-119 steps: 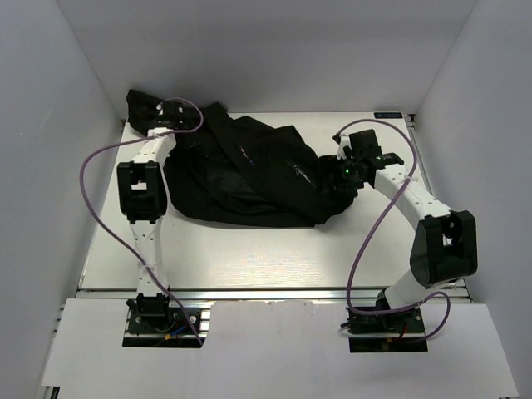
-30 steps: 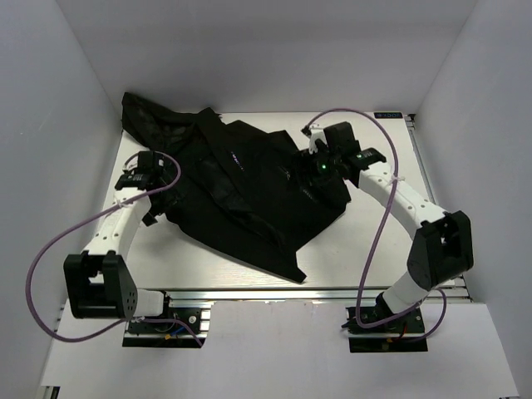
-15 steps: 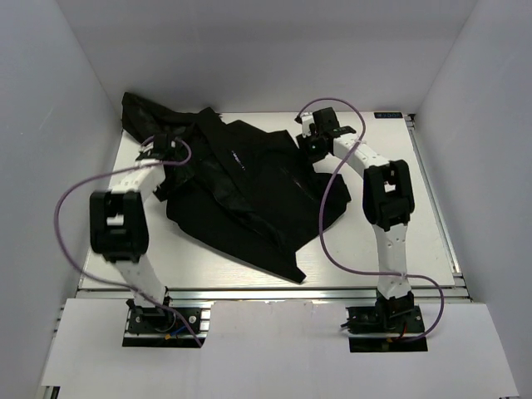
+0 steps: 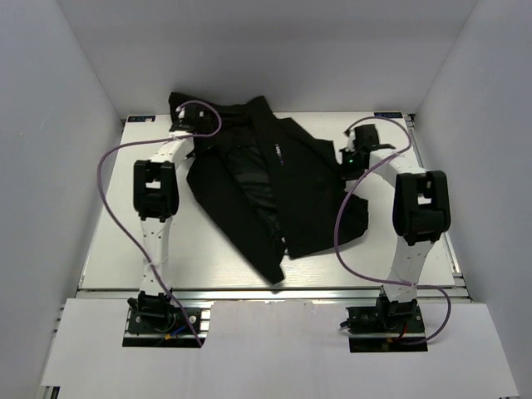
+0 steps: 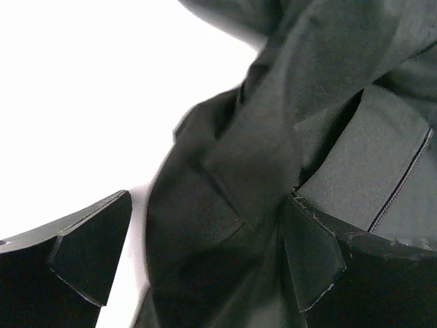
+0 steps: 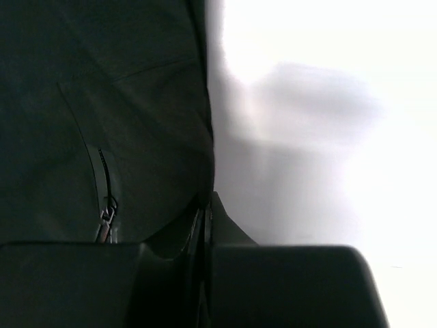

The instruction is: Zip up the jacket

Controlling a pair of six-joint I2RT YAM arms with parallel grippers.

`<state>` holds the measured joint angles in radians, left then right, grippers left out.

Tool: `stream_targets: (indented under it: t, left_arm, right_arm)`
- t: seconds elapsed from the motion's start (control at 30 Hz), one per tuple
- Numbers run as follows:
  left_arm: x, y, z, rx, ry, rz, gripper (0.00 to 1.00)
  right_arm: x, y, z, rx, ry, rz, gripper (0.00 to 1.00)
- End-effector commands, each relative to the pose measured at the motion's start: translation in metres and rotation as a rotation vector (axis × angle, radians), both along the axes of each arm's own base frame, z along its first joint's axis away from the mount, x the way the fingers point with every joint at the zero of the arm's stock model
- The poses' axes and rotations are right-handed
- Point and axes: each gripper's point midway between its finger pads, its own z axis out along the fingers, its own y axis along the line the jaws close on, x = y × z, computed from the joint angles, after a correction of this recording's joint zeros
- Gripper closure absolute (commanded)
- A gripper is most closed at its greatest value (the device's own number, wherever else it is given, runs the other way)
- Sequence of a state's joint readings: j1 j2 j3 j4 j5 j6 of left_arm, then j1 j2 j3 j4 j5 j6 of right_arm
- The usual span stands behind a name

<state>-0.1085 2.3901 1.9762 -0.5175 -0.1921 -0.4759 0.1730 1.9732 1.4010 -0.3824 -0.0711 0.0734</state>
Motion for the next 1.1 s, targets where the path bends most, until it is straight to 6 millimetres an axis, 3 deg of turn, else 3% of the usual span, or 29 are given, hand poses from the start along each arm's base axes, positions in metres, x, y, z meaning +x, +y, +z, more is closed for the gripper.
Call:
stream_targets:
  t: [0.0,0.03,0.1,0.13,0.17,0.27,0.3,0.33,0.37,0.4,0.43,0.5,0.53,0.6,0.63,0.67,0.7,0.73,0.77,0.8,0.83,0.87,0.9,0.93,0.97,1.0,1.07]
  left_arm:
    - [0.015,-0.026,-0.023,-0.018,0.023,-0.074,0.02]
    - [0.028,-0.031,-0.009,-0.023,-0.027,-0.081,0.02]
    - [0.041,-0.037,-0.003,-0.025,-0.075,-0.091,0.02]
    - [0.052,-0.041,0.007,-0.037,-0.129,-0.099,0.02]
    - [0.059,-0.046,0.016,-0.059,-0.161,-0.114,0.02]
    - [0.066,-0.053,0.043,-0.089,-0.207,-0.134,0.02]
    - [0.063,-0.052,0.047,-0.095,-0.205,-0.130,0.02]
    - [0.060,-0.054,0.075,-0.101,-0.245,-0.134,0.02]
    - [0.055,-0.053,0.087,-0.103,-0.254,-0.133,0.02]
    - [0.042,-0.049,0.077,-0.090,-0.219,-0.136,0.02]
    - [0.034,-0.048,0.116,-0.088,-0.277,-0.137,0.02]
    - [0.012,-0.041,0.125,-0.068,-0.253,-0.125,0.02]
    - [-0.006,-0.032,0.151,-0.047,-0.251,-0.094,0.02]
    - [-0.031,-0.026,0.166,-0.037,-0.221,-0.070,0.02]
    - [-0.057,-0.018,0.151,-0.015,-0.137,-0.041,0.02]
    - [-0.075,-0.017,0.176,-0.021,-0.166,-0.028,0.02]
    - [-0.089,-0.017,0.176,-0.032,-0.153,-0.027,0.02]
    - [-0.113,-0.019,0.152,-0.043,-0.087,-0.036,0.02]
    - [-0.132,-0.023,0.171,-0.068,-0.119,-0.054,0.02]
    - [-0.147,-0.028,0.168,-0.091,-0.105,-0.065,0.02]
    - [-0.171,-0.040,0.140,-0.103,-0.045,-0.088,0.02]
    - [-0.185,-0.057,0.135,-0.146,-0.038,-0.137,0.02]
    - [-0.193,-0.072,0.147,-0.190,-0.096,-0.187,0.02]
    - [-0.204,-0.085,0.139,-0.221,-0.084,-0.212,0.02]
    - [-0.228,-0.112,0.118,-0.280,-0.023,-0.297,0.02]
    - [-0.228,-0.128,0.121,-0.332,-0.058,-0.323,0.02]
    - [-0.248,-0.160,0.101,-0.401,-0.019,-0.393,0.02]
  right_arm:
    - [0.028,-0.048,0.020,0.001,-0.080,-0.113,1.00]
    - [0.034,-0.050,0.023,-0.011,-0.105,-0.097,1.00]
    - [0.049,-0.047,0.036,-0.004,-0.166,-0.060,1.00]
    - [0.059,-0.045,0.044,0.006,-0.208,-0.052,0.95]
    - [0.063,-0.041,0.047,0.016,-0.216,-0.029,0.82]
    - [0.073,-0.033,0.080,0.049,-0.249,-0.004,0.65]
    - [0.072,-0.031,0.090,0.059,-0.266,0.003,0.52]
    - [0.064,-0.029,0.106,0.067,-0.296,0.012,0.48]
    - [0.058,-0.027,0.114,0.074,-0.313,0.019,0.45]
    - [0.054,-0.027,0.125,0.076,-0.344,0.016,0.36]
    - [0.047,-0.026,0.131,0.077,-0.359,0.008,0.31]
    - [0.019,-0.017,0.147,0.097,-0.381,0.003,0.11]
    - [-0.001,-0.009,0.151,0.102,-0.383,0.015,0.11]
    - [-0.028,-0.002,0.144,0.085,-0.331,-0.001,0.11]
    - [-0.046,0.015,0.149,0.082,-0.330,0.040,0.10]
    - [-0.059,0.024,0.142,0.067,-0.307,0.061,0.11]
    - [-0.079,0.026,0.123,0.022,-0.244,0.070,0.11]
    - [-0.096,0.044,0.115,-0.003,-0.217,0.115,0.11]
    - [-0.109,0.049,0.111,-0.012,-0.195,0.136,0.11]
    - [-0.127,0.053,0.094,-0.016,-0.137,0.161,0.11]
    - [-0.144,0.063,0.086,-0.004,-0.099,0.191,0.11]
    - [-0.154,0.065,0.077,0.002,-0.072,0.199,0.11]
    - [-0.174,0.067,0.055,0.015,-0.008,0.223,0.12]
    - [-0.181,0.076,0.051,0.036,-0.015,0.255,0.13]
    - [-0.191,0.081,0.043,0.050,0.007,0.295,0.14]
    - [-0.196,0.085,0.037,0.046,0.017,0.318,0.14]
    - [-0.203,0.097,0.025,0.011,0.025,0.369,0.15]
